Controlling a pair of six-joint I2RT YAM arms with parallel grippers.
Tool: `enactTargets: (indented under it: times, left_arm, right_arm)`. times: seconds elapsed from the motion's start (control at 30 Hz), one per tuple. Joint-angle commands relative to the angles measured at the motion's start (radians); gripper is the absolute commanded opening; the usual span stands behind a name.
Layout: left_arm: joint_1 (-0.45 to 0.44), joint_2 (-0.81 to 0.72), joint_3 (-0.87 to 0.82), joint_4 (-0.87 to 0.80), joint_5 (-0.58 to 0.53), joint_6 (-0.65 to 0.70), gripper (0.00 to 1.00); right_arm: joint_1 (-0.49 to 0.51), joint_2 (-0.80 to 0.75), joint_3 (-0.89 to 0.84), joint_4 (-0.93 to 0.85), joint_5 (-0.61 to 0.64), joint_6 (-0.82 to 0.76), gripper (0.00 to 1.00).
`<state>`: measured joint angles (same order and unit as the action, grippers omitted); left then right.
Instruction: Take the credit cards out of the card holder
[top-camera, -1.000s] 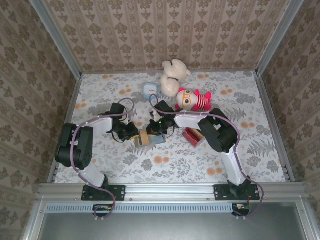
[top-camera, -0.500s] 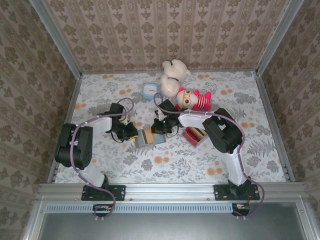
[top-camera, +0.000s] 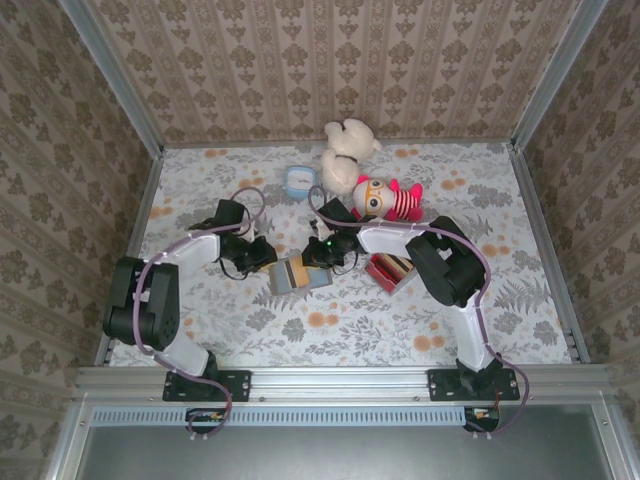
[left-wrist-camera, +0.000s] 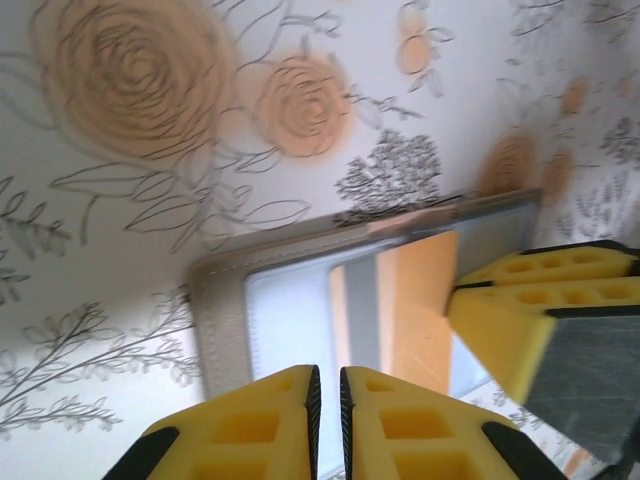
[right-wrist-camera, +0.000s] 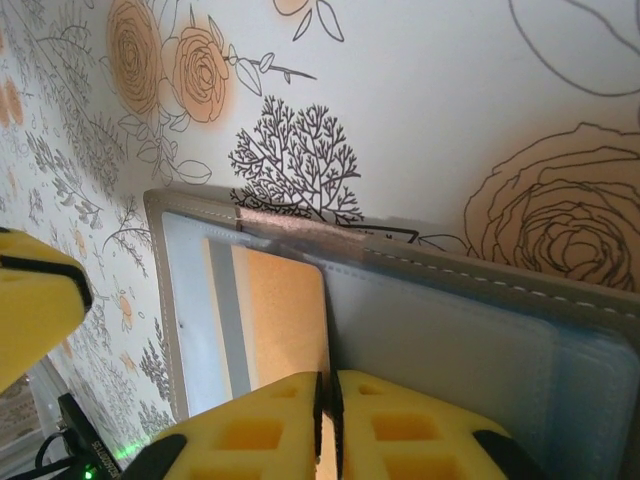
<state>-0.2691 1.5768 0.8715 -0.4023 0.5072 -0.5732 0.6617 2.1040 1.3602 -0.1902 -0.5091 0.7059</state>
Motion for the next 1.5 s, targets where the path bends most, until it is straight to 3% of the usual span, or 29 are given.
enactTargets:
  times: [0.0,0.2,0.63,0.83,1.0,1.23,1.37,1.47]
  left_arm:
    - [-0.026,0.015,0.005,0.031,0.046,-0.026,0.16]
    - [-0.055,0.079,0.013,0.048,0.041,-0.033,0.14]
    - [-0.072,0.157,0.003,0.019,-0.020,-0.014,0.12]
    - [-0.075,0.134,0.004,-0.012,-0.064,-0.005,0.12]
    - [-0.065,0.099,0.021,-0.060,-0.099,0.020,0.13]
    - [-0.052,0.061,0.034,-0.080,-0.092,0.023,0.15]
    - [-0.050,0.014,0.054,-0.100,-0.097,0.017,0.23]
    - [-0.044,-0.022,0.070,-0.128,-0.114,0.016,0.35]
  right_arm:
    - [0.004,0.023,0.020,-0.032,-0.020,-0.014,0.19]
    - [0.004,0.037,0.023,-0.028,-0.040,-0.009,0.25]
    - [0.012,0.075,0.037,0.029,-0.118,0.018,0.25]
    - [0.010,0.053,0.032,0.007,-0.093,-0.003,0.10]
    - [-0.024,-0.031,-0.015,-0.028,-0.029,-0.045,0.01]
    - [-0.082,-0.217,-0.080,-0.116,0.051,-0.169,0.00]
    - [-0.125,-0.341,-0.109,-0.137,0.104,-0.225,0.00]
    - [-0.169,-0.423,-0.138,-0.135,0.140,-0.252,0.00]
